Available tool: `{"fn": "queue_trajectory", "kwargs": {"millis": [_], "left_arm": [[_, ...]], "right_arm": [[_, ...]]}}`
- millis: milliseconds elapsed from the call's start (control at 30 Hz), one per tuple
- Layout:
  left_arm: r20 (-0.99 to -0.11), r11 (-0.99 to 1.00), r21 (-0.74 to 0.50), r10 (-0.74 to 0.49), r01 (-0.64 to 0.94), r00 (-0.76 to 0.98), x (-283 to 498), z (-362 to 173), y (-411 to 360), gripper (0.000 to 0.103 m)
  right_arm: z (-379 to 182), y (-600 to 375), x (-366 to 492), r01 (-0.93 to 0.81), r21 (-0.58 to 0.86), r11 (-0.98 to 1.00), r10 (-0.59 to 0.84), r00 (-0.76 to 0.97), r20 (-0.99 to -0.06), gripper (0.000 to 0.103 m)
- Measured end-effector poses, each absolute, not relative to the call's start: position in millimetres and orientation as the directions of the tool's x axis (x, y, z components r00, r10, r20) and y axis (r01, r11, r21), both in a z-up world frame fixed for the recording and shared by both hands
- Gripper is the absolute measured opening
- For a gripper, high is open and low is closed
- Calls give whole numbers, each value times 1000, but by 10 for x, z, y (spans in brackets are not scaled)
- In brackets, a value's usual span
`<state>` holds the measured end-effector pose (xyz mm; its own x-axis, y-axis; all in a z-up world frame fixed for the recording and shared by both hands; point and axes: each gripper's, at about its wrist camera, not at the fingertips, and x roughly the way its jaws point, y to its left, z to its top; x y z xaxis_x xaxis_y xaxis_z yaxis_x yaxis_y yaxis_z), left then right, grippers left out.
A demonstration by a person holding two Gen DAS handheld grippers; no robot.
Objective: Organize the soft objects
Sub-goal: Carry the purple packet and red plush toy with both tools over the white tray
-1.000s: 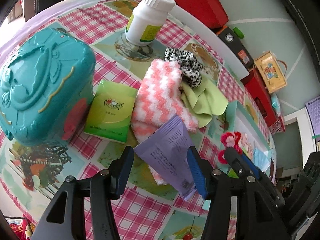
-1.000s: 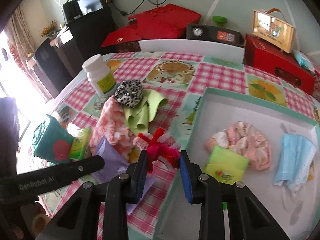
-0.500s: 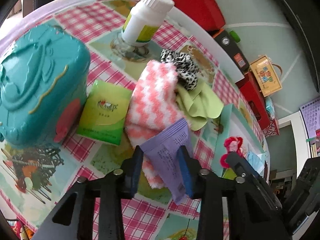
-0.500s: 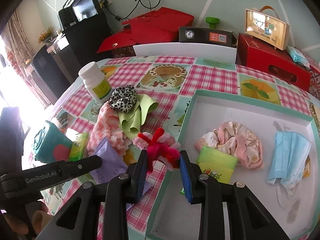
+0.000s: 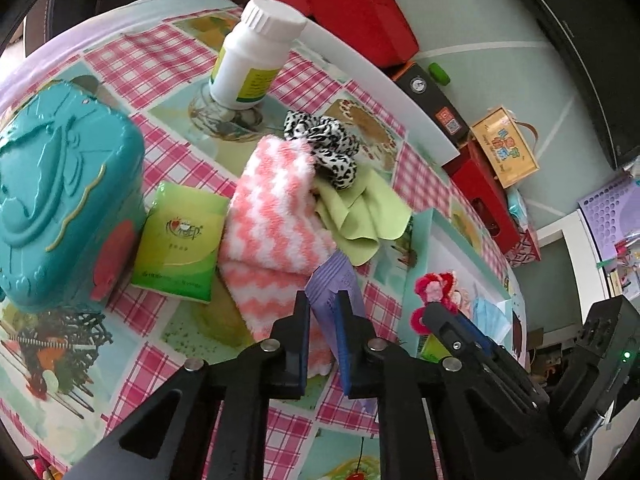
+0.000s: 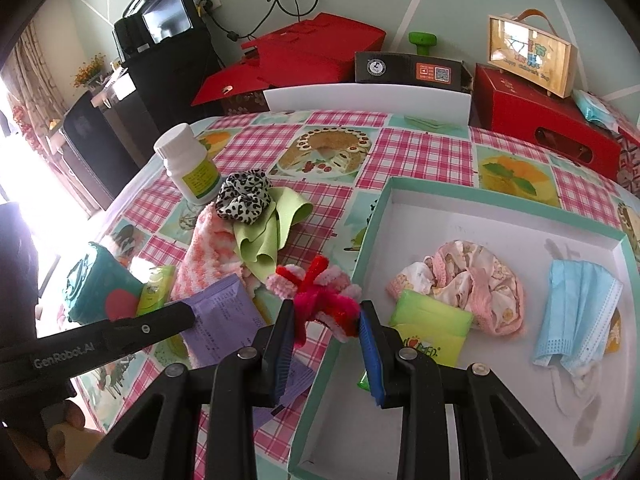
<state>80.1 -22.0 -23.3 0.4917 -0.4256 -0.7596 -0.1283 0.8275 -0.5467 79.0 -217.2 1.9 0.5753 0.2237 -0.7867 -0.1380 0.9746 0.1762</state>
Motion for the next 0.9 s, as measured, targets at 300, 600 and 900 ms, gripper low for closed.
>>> {"fn": "queue_trajectory", "kwargs": {"millis": [300, 600, 900], "left_arm": [[-736, 817, -569, -452, -98, 504, 812, -199, -229, 10], [-709, 806, -589, -477, -64, 520, 797, -107, -221, 8], [-675, 796, -604, -492, -29, 549, 773, 6, -199, 6]], "right_arm": [[51, -2220, 772, -124, 184, 975, 221, 587, -779, 33], [94, -2290, 753, -106, 191, 976, 215, 600, -771, 33], [149, -2366, 721, -87, 200, 976, 210, 616, -760, 33]]}}
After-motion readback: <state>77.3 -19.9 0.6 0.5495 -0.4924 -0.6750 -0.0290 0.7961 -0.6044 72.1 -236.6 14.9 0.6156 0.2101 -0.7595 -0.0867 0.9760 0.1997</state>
